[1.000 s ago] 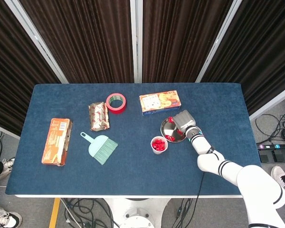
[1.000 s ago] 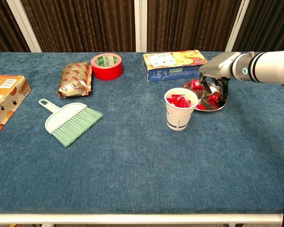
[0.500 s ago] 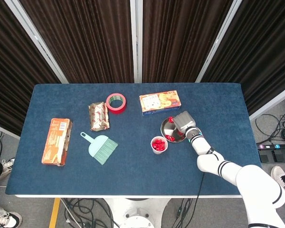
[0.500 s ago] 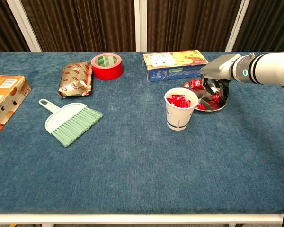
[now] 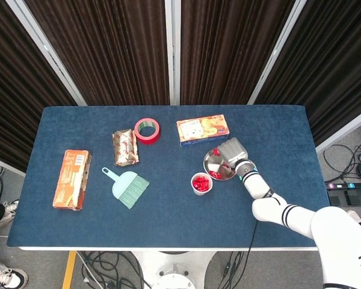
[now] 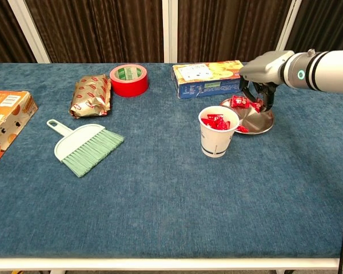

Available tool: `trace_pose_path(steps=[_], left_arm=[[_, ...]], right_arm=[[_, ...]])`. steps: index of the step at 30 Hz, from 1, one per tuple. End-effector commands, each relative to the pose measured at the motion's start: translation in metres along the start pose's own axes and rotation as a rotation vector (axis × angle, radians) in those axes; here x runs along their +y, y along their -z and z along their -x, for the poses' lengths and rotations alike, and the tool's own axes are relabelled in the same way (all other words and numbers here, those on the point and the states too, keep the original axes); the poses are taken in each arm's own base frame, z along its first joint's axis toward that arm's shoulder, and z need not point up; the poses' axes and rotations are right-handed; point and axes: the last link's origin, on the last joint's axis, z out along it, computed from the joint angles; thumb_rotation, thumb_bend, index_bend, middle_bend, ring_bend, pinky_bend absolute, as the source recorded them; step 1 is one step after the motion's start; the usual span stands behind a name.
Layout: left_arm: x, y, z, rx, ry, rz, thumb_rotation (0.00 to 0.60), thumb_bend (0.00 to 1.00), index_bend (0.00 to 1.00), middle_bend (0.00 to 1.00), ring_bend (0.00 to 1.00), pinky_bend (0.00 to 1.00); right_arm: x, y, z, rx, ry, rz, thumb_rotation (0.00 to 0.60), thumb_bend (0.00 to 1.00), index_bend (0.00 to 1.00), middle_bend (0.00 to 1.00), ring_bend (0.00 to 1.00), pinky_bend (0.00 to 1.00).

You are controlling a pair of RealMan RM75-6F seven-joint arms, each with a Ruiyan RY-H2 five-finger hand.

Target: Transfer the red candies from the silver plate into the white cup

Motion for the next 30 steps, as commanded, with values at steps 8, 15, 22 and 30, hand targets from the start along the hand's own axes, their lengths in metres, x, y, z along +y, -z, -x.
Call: trace_pose_path(steps=[8, 15, 22, 30], left_arm=[[0.001, 0.002, -0.002, 0.011, -0.004, 0.006, 0.6, 0.1, 0.15, 0.16, 0.06, 0.19], [0.004, 0.004, -0.003, 0.015, 0.0, 0.011, 0.6, 0.1, 0.15, 0.16, 0.06, 0.19], [0.004, 0.007, -0.007, 0.026, 0.0, 0.009, 0.6, 0.1, 0.15, 0.16, 0.06, 0.19], [0.001, 0.007, -0.008, 0.028, 0.005, 0.0, 0.598, 0.1, 0.15, 0.16, 0.06, 0.19]], right_arm=[[-0.029, 0.053, -0.062, 0.213, 0.004, -0.125, 0.6, 0.2, 0.62, 1.0, 1.0, 1.0], [-0.058, 0.074, -0.06, 0.226, 0.0, -0.22, 0.6, 0.2, 0.62, 1.0, 1.0, 1.0], [-0.068, 0.07, -0.05, 0.186, 0.0, -0.239, 0.6, 0.2, 0.62, 1.0, 1.0, 1.0], [-0.072, 0.064, -0.043, 0.159, 0.007, -0.246, 0.6, 0.18, 0.62, 1.0, 1.0, 1.0]])
